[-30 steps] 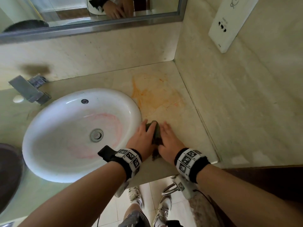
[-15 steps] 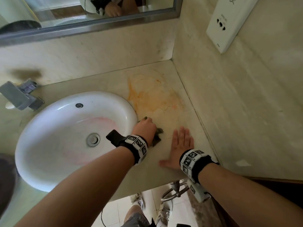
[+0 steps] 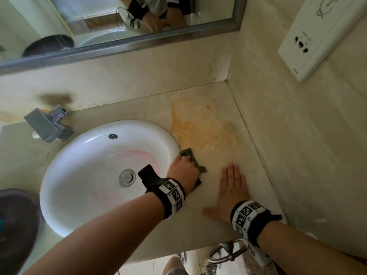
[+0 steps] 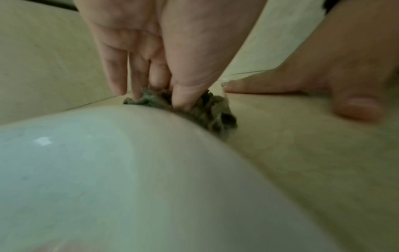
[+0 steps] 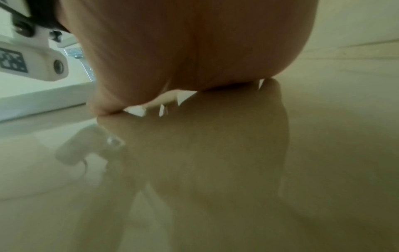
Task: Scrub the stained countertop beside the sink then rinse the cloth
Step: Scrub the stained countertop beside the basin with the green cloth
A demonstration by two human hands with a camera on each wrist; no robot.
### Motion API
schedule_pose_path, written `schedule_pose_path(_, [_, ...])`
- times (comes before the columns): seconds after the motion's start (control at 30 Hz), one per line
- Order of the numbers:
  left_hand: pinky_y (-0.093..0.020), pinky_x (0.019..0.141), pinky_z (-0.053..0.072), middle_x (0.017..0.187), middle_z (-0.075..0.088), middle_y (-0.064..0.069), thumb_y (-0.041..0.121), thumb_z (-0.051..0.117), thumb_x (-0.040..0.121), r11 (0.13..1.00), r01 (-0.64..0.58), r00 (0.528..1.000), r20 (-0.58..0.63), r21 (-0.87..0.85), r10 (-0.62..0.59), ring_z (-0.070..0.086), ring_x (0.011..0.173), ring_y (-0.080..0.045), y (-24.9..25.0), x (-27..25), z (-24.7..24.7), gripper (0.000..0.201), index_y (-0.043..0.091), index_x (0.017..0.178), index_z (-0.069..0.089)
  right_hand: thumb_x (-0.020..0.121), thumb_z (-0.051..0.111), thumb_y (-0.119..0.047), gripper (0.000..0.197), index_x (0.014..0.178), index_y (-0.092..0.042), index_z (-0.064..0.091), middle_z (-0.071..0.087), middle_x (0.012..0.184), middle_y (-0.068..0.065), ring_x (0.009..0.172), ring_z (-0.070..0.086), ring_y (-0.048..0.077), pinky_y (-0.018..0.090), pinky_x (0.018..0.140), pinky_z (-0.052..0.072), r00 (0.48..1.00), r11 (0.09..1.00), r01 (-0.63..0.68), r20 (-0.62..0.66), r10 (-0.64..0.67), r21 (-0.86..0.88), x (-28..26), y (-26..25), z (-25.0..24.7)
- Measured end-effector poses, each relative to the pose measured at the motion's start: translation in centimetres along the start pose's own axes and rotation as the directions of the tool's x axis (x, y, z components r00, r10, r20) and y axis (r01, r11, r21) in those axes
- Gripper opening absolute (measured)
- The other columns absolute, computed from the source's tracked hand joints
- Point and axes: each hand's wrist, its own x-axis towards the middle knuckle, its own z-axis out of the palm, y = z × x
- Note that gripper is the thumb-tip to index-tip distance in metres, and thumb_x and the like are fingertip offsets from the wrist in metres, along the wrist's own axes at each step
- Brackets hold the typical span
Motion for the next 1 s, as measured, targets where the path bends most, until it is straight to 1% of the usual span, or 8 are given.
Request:
schedule_pose_path(0.2, [-0.036, 0.098, 0.039, 0.120, 0.060, -0.007, 0.023, 0.046, 0.098, 0.991, 0.107, 0.994, -0.003, -0.075, -0.108, 0.051, 0.114, -0.027, -2.9, 3.1, -1.7, 0.027, 0.014, 0.112, 0.068, 0.063, 0.053, -0.083, 0.141, 0.144, -0.001, -0.031, -0.037, 0.152, 0.018, 0.142, -0.030, 0.034, 0.045, 0.119, -0.009, 0.995, 0.994, 0.099, 0.009, -0.099, -0.045, 2.6, -3.4, -2.8])
schedule_pose_path(0.33, [-0.034, 0.087, 0.048, 0.115, 0.064, -0.010, 0.016, 0.046, 0.098, 0.950, 0.212, 0.977, 0.024, -0.228, -0.212, 0.060, 0.107, -0.027, -5.7, 5.1, -3.0, 0.025, 0.010, 0.109, 0.068, 0.058, 0.068, -0.075, 0.148, 0.146, -0.001, -0.026, -0.029, 0.155, 0.019, 0.146, -0.022, 0.035, 0.045, 0.121, 0.001, 0.997, 0.995, 0.068, 0.043, -0.065, -0.075, 3.5, -4.5, -3.8])
schedule_pose_path(0.47, [-0.035, 0.081, 0.051, 0.111, 0.065, -0.010, 0.017, 0.049, 0.098, 0.887, 0.318, 0.947, 0.079, -0.335, -0.310, 0.063, 0.102, -0.028, -8.5, 6.4, -4.3, 0.022, 0.005, 0.109, 0.065, 0.056, 0.076, -0.068, 0.153, 0.144, 0.001, -0.028, -0.031, 0.154, 0.020, 0.145, -0.022, 0.037, 0.046, 0.121, 0.004, 0.997, 0.997, 0.044, 0.073, -0.039, -0.066, 3.7, -5.2, -4.2])
schedule_pose_path(0.57, [-0.034, 0.078, 0.050, 0.109, 0.066, -0.010, 0.020, 0.049, 0.099, 0.909, 0.271, 0.963, 0.092, -0.316, -0.254, 0.064, 0.101, -0.028, -8.2, 6.2, -4.5, 0.025, 0.004, 0.106, 0.066, 0.057, 0.076, -0.068, 0.153, 0.143, 0.003, -0.029, -0.032, 0.153, 0.022, 0.145, -0.022, 0.039, 0.048, 0.121, 0.006, 0.996, 0.995, 0.033, 0.086, -0.025, -0.098, 3.8, -5.5, -4.5])
schedule_pose_path(0.63, [-0.032, 0.075, 0.049, 0.109, 0.067, -0.011, 0.015, 0.047, 0.098, 0.936, 0.218, 0.975, 0.094, -0.278, -0.200, 0.064, 0.100, -0.028, -7.2, 5.7, -4.2, 0.023, 0.004, 0.105, 0.067, 0.057, 0.076, -0.069, 0.153, 0.142, 0.003, -0.030, -0.033, 0.152, 0.023, 0.144, -0.023, 0.040, 0.049, 0.121, 0.005, 0.995, 0.994, 0.027, 0.097, -0.016, -0.111, 4.0, -5.6, -4.5])
schedule_pose_path(0.77, [-0.037, 0.080, 0.051, 0.118, 0.061, -0.012, 0.008, 0.049, 0.097, 0.968, 0.160, 0.984, 0.116, -0.195, -0.139, 0.061, 0.106, -0.030, -5.6, 5.2, -3.2, 0.023, 0.005, 0.114, 0.064, 0.056, 0.074, -0.071, 0.154, 0.140, 0.003, -0.031, -0.034, 0.151, 0.024, 0.143, -0.025, 0.041, 0.049, 0.120, 0.004, 0.994, 0.991, 0.023, 0.109, -0.009, -0.131, 4.3, -5.7, -4.4])
schedule_pose_path(0.9, [-0.036, 0.073, 0.048, 0.114, 0.063, -0.009, 0.009, 0.048, 0.097, 0.968, 0.157, 0.985, 0.095, -0.196, -0.141, 0.062, 0.103, -0.029, -6.7, 6.1, -3.1, 0.022, 0.008, 0.111, 0.065, 0.054, 0.076, -0.071, 0.156, 0.140, 0.002, -0.032, -0.036, 0.151, 0.023, 0.143, -0.027, 0.038, 0.047, 0.120, 0.002, 0.993, 0.993, 0.022, 0.115, -0.009, -0.119, 4.3, -5.6, -4.4])
schedule_pose_path(1.0, [-0.036, 0.078, 0.049, 0.115, 0.063, -0.009, 0.014, 0.046, 0.099, 0.949, 0.208, 0.978, 0.071, -0.238, -0.196, 0.063, 0.104, -0.027, -9.3, 7.8, -3.3, 0.024, 0.010, 0.112, 0.066, 0.053, 0.077, -0.070, 0.157, 0.138, 0.002, -0.034, -0.036, 0.151, 0.023, 0.143, -0.027, 0.038, 0.047, 0.121, 0.002, 0.994, 0.994, 0.031, 0.110, -0.020, -0.102, 4.2, -5.6, -4.4])
